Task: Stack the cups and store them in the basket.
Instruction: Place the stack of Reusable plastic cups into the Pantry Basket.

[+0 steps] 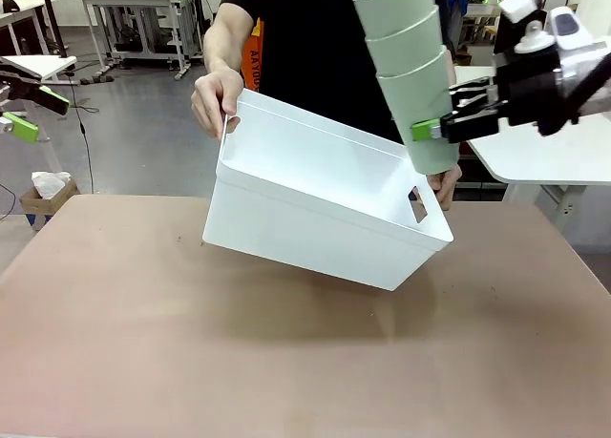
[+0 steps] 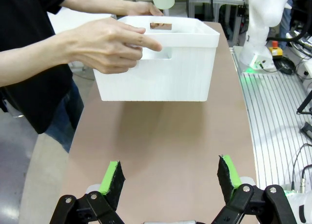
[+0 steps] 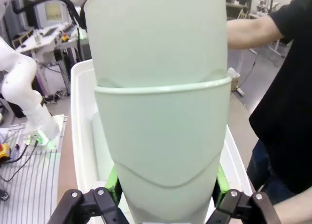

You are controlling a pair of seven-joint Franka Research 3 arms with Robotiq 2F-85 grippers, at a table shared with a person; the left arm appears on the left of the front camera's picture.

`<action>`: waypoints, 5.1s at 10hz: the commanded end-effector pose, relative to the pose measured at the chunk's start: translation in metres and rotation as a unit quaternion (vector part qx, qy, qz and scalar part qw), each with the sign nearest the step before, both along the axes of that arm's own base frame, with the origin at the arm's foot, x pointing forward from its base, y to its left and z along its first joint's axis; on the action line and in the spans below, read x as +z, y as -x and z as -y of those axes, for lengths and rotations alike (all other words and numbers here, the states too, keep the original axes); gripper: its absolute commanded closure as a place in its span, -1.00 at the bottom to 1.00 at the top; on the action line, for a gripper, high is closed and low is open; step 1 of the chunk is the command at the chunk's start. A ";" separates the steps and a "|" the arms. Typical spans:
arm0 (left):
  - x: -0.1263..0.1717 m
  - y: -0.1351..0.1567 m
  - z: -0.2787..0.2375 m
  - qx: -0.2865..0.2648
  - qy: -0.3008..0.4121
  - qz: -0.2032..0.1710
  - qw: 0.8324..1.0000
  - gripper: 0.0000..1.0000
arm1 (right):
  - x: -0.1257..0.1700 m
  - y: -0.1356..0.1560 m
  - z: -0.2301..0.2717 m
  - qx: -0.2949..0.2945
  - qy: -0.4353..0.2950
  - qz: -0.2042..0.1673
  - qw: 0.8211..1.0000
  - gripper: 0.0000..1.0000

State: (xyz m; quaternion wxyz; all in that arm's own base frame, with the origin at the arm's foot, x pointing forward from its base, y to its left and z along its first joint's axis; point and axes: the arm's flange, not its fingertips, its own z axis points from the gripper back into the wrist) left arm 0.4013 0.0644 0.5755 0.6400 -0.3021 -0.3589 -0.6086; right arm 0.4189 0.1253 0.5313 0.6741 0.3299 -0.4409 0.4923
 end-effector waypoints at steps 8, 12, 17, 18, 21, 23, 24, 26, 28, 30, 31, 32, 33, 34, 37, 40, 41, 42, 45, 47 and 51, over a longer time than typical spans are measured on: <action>0.003 0.002 0.002 0.006 0.004 0.000 1.000 -1.00 | -0.029 -0.063 -0.105 -0.035 0.155 -0.002 0.987 -0.73; 0.003 0.002 0.002 0.006 0.004 0.000 1.000 -1.00 | -0.052 -0.037 -0.102 -0.049 0.197 0.024 0.979 -0.73; 0.003 0.002 0.002 0.006 0.004 0.000 1.000 -1.00 | -0.085 -0.035 -0.098 -0.064 0.243 0.029 0.967 -0.73; 0.003 0.002 0.002 0.006 0.004 0.000 1.000 -1.00 | -0.091 -0.036 -0.100 -0.065 0.253 0.029 0.965 -0.73; 0.003 0.002 0.002 0.006 0.004 0.000 1.000 -1.00 | -0.106 -0.032 -0.106 -0.058 0.280 0.029 0.958 -0.73; 0.003 0.002 0.002 0.006 0.004 0.000 1.000 -1.00 | -0.116 -0.029 -0.109 -0.054 0.300 0.028 0.952 -0.73; 0.003 0.002 0.002 0.006 0.004 0.000 1.000 -1.00 | -0.120 -0.028 -0.109 -0.052 0.303 0.026 0.951 -0.73; 0.003 0.002 0.002 0.006 0.004 0.000 1.000 -1.00 | -0.124 -0.029 -0.110 -0.050 0.307 0.030 0.950 -0.73; 0.003 0.002 0.002 0.006 0.004 0.000 1.000 -1.00 | -0.120 -0.033 -0.111 -0.047 0.301 0.041 0.952 -0.73; 0.003 0.002 0.002 0.006 0.004 0.000 1.000 -1.00 | -0.116 -0.036 -0.110 -0.044 0.294 0.054 0.953 -0.73; 0.003 0.002 0.002 0.006 0.004 0.000 1.000 -1.00 | -0.118 -0.036 -0.111 -0.042 0.293 0.056 0.953 -0.73; 0.003 0.002 0.002 0.006 0.004 0.000 1.000 -1.00 | -0.120 -0.036 -0.111 -0.038 0.293 0.061 0.953 -0.73; 0.003 0.002 0.002 0.006 0.004 0.000 1.000 -1.00 | -0.120 -0.035 -0.111 -0.036 0.292 0.062 0.954 -0.73; 0.003 0.002 0.002 0.006 0.004 0.000 1.000 -1.00 | -0.119 -0.035 -0.111 -0.033 0.291 0.064 0.954 -0.73; 0.003 0.002 0.002 0.006 0.004 0.000 1.000 -1.00 | -0.122 -0.035 -0.107 -0.026 0.292 0.060 0.954 -1.00; 0.003 0.002 0.002 0.006 0.004 0.000 1.000 -1.00 | -0.116 -0.031 -0.097 -0.022 0.288 0.055 0.956 -1.00; 0.003 0.002 0.002 0.006 0.004 0.000 1.000 -1.00 | -0.110 -0.030 -0.093 -0.020 0.282 0.056 0.958 -1.00; 0.003 0.002 0.002 0.006 0.004 0.000 1.000 -1.00 | -0.099 -0.027 -0.087 -0.021 0.273 0.056 0.960 -1.00; 0.003 0.002 0.002 0.006 0.004 0.000 1.000 -1.00 | -0.044 -0.015 -0.059 -0.016 0.209 0.036 0.977 -1.00; 0.003 0.002 0.002 0.006 0.004 0.000 1.000 -1.00 | -0.010 -0.007 -0.029 -0.007 0.150 0.014 0.989 -1.00; 0.003 0.002 0.002 0.006 0.004 0.000 1.000 -1.00 | 0.029 0.005 0.075 0.000 0.042 -0.017 0.999 -1.00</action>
